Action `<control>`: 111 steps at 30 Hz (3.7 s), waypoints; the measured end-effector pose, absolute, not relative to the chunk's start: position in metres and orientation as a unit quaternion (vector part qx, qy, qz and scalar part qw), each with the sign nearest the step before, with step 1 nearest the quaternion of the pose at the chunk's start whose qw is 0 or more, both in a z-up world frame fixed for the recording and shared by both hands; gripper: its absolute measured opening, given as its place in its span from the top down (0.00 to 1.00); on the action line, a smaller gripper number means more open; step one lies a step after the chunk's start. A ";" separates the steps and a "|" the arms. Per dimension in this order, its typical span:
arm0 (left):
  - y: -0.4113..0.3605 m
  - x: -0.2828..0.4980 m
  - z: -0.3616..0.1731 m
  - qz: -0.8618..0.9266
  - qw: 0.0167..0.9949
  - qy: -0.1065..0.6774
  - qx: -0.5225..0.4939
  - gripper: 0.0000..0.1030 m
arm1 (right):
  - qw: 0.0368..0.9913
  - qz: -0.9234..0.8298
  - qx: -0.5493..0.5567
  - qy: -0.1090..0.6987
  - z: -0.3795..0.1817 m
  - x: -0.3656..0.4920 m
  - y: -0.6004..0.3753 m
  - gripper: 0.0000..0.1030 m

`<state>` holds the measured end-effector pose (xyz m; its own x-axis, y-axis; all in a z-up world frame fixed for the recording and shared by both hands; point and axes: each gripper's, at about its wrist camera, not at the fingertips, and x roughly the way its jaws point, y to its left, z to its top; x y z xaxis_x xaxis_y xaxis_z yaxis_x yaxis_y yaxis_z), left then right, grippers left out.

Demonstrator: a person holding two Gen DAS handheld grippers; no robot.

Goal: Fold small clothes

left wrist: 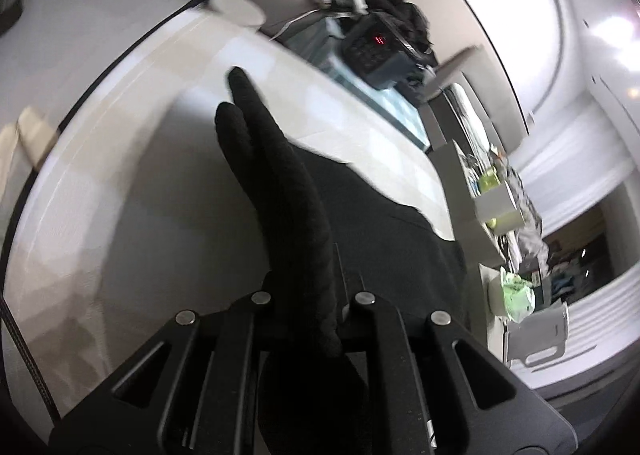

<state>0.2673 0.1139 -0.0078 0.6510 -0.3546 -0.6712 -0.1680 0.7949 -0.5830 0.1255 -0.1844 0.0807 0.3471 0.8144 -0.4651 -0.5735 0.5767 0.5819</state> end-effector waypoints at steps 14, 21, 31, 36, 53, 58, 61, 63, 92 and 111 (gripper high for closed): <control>-0.183 0.347 0.076 -0.209 0.855 0.445 -0.165 0.93 | 0.869 0.270 0.313 0.271 0.104 0.112 -0.390 0.91; -0.315 0.394 0.000 -0.239 0.804 0.535 -0.097 0.88 | 0.871 0.136 0.348 0.320 0.060 0.114 -0.486 0.91; -0.276 0.378 0.004 -0.216 0.813 0.516 -0.159 0.47 | 0.852 0.132 0.339 0.377 0.035 0.114 -0.528 0.50; -0.287 0.373 0.030 -0.263 0.814 0.497 -0.147 0.44 | 0.875 0.150 0.273 0.370 0.051 0.120 -0.506 0.48; -0.159 0.303 -0.011 -0.166 0.827 0.512 -0.164 0.35 | 0.828 0.104 0.374 0.405 0.041 0.134 -0.524 0.86; -0.146 0.265 -0.017 -0.168 0.839 0.502 -0.129 0.35 | 0.817 0.119 0.404 0.394 0.081 0.120 -0.510 0.87; -0.153 0.232 -0.018 -0.200 0.843 0.493 -0.080 0.35 | 0.817 0.112 0.409 0.391 0.089 0.113 -0.508 0.87; -0.164 0.217 -0.017 -0.223 0.840 0.491 -0.055 0.33 | 0.815 0.109 0.412 0.393 0.090 0.113 -0.505 0.87; -0.156 0.147 -0.029 -0.192 0.870 0.454 -0.001 0.69 | 0.823 0.089 0.338 0.447 0.079 0.093 -0.482 0.86; -0.119 0.150 -0.045 -0.172 0.834 0.512 -0.109 0.43 | 0.816 0.108 0.328 0.463 0.058 0.087 -0.501 0.79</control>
